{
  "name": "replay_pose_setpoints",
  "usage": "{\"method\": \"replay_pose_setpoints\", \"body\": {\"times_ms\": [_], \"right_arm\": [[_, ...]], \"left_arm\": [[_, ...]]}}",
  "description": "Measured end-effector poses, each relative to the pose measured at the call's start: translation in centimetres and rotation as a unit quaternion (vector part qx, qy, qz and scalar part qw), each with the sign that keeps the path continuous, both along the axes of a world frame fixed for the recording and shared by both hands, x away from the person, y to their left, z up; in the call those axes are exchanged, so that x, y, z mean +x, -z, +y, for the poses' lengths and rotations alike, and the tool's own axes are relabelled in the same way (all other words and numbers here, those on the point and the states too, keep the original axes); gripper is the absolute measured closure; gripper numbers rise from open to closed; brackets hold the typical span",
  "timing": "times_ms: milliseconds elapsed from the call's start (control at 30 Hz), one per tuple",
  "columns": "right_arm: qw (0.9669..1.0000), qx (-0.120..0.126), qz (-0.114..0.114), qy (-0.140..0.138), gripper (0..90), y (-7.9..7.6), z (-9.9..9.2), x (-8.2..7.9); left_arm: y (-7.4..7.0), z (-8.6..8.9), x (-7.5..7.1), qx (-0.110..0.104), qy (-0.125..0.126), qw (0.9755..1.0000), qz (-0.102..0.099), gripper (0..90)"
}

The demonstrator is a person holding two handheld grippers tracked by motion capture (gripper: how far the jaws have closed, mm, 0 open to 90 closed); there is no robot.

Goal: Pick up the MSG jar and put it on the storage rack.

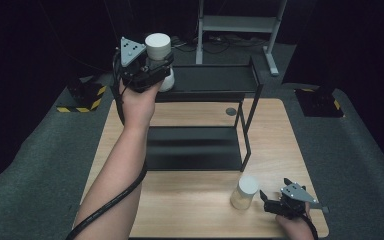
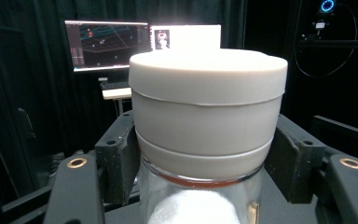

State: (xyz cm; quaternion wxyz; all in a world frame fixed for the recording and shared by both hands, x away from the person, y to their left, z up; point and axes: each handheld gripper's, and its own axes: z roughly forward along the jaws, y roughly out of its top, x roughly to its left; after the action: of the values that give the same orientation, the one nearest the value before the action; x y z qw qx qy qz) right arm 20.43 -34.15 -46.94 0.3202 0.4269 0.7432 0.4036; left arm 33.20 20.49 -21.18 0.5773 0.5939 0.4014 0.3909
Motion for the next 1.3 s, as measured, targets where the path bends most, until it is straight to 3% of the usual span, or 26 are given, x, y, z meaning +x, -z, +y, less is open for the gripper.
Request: {"method": "replay_pose_setpoints", "body": {"times_ms": [1033, 1200, 1300], "right_arm": [[1.0, -0.001, 0.0, 0.0, 0.6, 0.0, 0.0, 0.0], [1.0, -0.002, 0.0, 0.0, 0.6, 0.0, 0.1, 0.0], [1.0, -0.001, 0.0, 0.0, 0.6, 0.0, 0.0, 0.0]], "left_arm": [[0.5, 0.1, 0.5, 0.003, -0.001, 1.0, -0.001, 33.8], [0.4, -0.5, 0.2, 0.007, -0.008, 0.9999, -0.005, 20.7], [0.1, -1.0, -0.1, 0.015, -0.016, 0.9998, -0.003, 7.2]]}}
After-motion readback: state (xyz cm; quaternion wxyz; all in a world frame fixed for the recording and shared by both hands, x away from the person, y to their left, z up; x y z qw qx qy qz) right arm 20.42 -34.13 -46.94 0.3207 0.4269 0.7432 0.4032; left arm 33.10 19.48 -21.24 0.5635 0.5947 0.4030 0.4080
